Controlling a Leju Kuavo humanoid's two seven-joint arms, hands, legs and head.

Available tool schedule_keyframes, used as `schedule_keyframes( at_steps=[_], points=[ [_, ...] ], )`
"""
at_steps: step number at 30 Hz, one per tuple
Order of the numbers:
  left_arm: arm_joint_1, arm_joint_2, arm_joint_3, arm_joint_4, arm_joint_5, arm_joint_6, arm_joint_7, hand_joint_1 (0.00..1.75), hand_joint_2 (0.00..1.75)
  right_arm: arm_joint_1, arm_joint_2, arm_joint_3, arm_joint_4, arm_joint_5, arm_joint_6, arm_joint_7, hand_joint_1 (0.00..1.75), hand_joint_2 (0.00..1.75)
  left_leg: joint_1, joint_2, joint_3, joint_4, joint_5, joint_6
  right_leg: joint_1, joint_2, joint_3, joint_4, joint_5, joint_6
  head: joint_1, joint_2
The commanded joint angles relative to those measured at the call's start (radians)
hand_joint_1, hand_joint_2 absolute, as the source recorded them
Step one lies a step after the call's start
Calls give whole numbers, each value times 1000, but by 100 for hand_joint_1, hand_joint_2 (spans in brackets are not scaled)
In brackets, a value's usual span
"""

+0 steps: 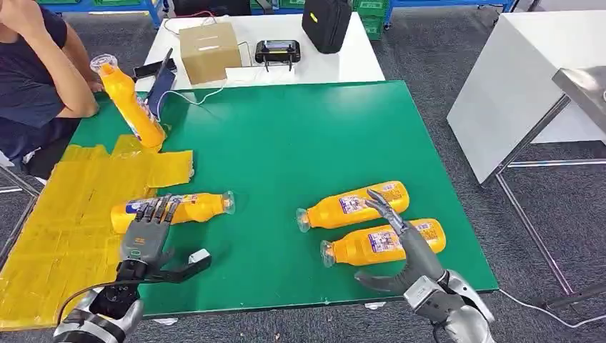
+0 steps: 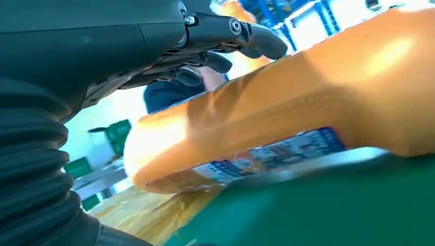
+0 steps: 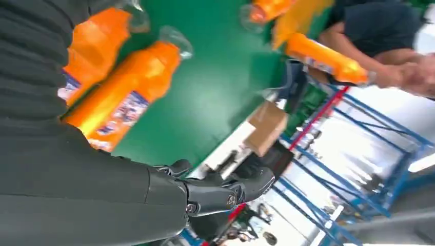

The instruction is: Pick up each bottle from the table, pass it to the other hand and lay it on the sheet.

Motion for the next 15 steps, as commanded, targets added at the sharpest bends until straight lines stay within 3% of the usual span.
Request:
schedule_keyframes(
  at_steps=[1,5,7,9,11,15],
  points=[
    [35,27,-19,23,-3,5,24,0,175,42,-23,-50,-3,11,-7,11,0,175,1,-1,-1,-1,-1,-1,0,9,-2,-1,0,-1,0,0],
    [38,25,-13,19,-3,11,24,0,175,37,-22,-47,-2,19,-7,16,0,175,0,0,-1,-1,-1,0,0,6,-1,-1,-1,0,0,0],
    [58,11,38,-8,-3,84,10,0,175,40,-50,-53,4,58,-15,50,0,175,1,0,-2,0,-2,0,0,8,-2,-1,-1,-1,0,0],
    [94,-80,233,-59,38,173,-211,0,175,22,-114,-73,32,73,-17,84,0,175,0,0,-3,0,-2,0,0,9,-3,-1,-1,-1,0,0],
    [120,-155,356,-150,281,186,-481,0,175,1,-148,-115,74,77,-10,101,0,175,0,0,-5,1,-2,1,0,8,-5,-1,0,0,0,0],
    [158,-201,428,-297,637,59,-730,0,175,-53,-186,-161,174,130,-6,125,0,175,1,-3,-10,2,-1,2,0,5,-9,-1,0,2,0,0]
  ],
)
